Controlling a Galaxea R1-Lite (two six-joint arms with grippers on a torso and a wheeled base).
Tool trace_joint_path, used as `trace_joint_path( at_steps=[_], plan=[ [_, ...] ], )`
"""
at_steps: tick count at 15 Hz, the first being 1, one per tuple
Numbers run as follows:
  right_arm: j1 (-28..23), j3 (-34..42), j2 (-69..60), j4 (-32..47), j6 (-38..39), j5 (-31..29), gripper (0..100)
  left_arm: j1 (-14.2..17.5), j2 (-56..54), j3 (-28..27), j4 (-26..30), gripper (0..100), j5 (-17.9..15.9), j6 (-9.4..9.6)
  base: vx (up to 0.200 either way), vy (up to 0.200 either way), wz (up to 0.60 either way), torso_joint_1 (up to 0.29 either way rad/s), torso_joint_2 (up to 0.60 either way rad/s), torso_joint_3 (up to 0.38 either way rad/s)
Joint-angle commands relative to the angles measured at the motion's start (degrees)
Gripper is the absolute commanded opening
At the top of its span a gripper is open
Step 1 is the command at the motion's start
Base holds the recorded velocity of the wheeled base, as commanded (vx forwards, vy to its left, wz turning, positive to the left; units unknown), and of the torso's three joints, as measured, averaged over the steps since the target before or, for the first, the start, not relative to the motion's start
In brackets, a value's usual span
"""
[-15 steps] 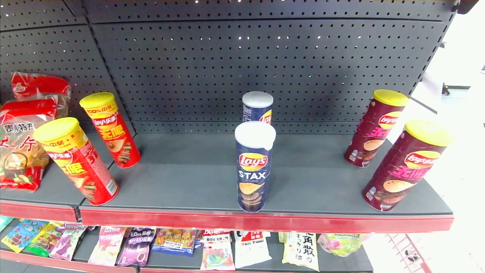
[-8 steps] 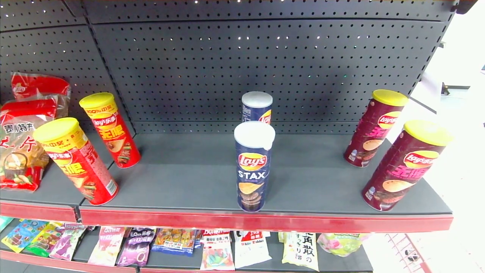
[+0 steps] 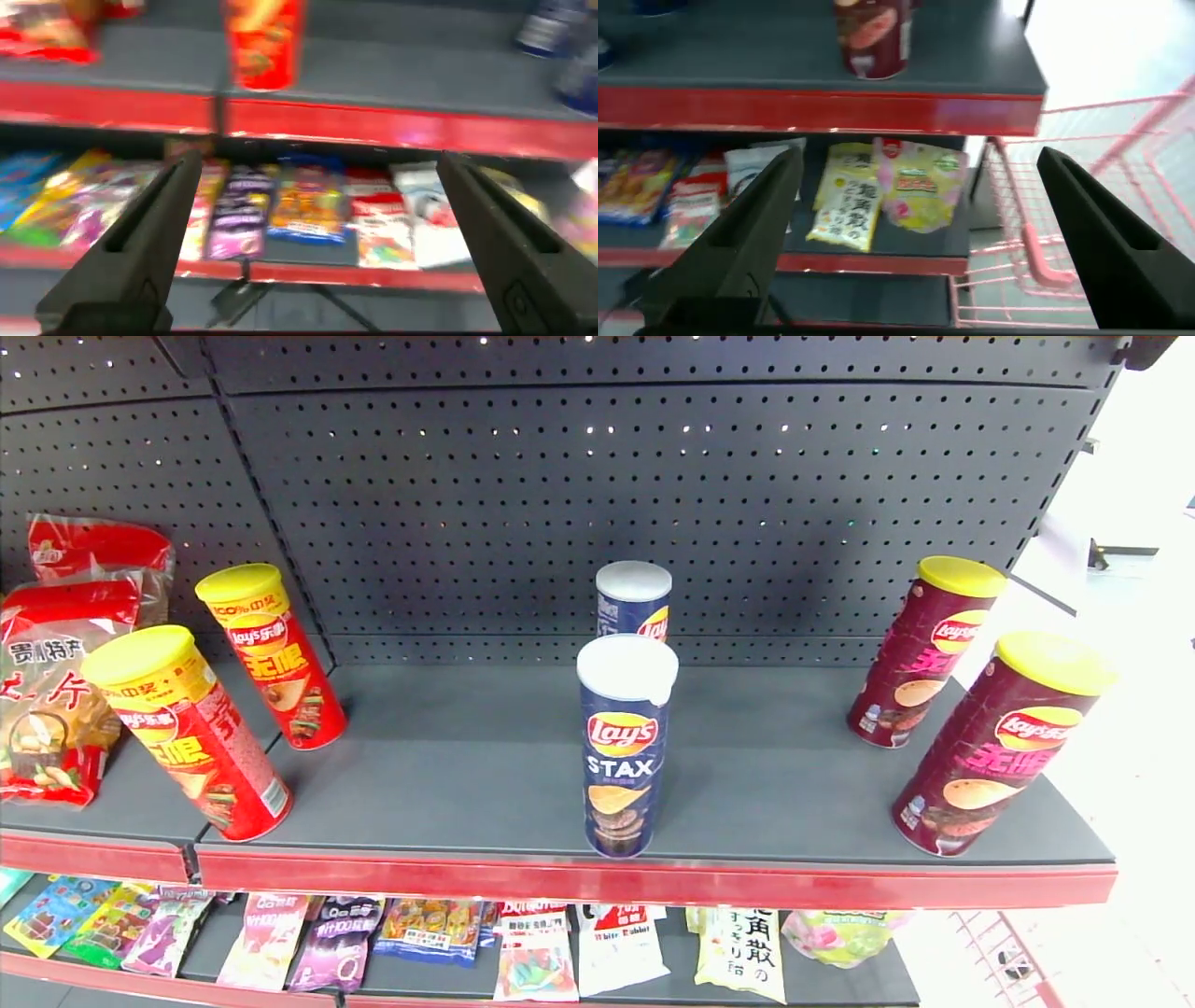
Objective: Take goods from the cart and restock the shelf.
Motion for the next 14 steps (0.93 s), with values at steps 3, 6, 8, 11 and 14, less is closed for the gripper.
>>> trace_joint_path(
  at_steps=[3, 6, 8, 11, 14],
  plan=[
    [2.9, 0.2, -0.8, -0.2, 0.2, 0.5, 100, 0.0, 0.4, 0.5, -0.1, 100, -2.4, 1.24, 0.000, 0.000, 0.00, 0.000, 0.00, 0.000],
    [6.6, 0.2, 0.2, -0.2, 0.1, 0.5, 100, 0.0, 0.7, 0.5, 0.0, 100, -2.4, 2.65, 0.000, 0.000, 0.00, 0.000, 0.00, 0.000],
    [6.6, 0.2, 0.1, -0.2, 0.3, 0.5, 100, 1.0, 1.6, 0.3, 0.1, 100, 0.4, 3.79, 0.000, 0.000, 0.00, 0.000, 0.00, 0.000],
    [9.0, 0.2, 0.2, -0.2, 0.3, 0.5, 100, 3.2, 1.7, 0.3, 0.2, 100, 5.8, 3.53, 0.000, 0.000, 0.00, 0.000, 0.00, 0.000],
    [10.8, 0.2, 0.3, -0.2, 0.3, 0.5, 100, 10.8, 1.9, 0.3, 0.1, 100, 7.3, 2.56, 0.000, 0.000, 0.00, 0.000, 0.00, 0.000]
  ],
)
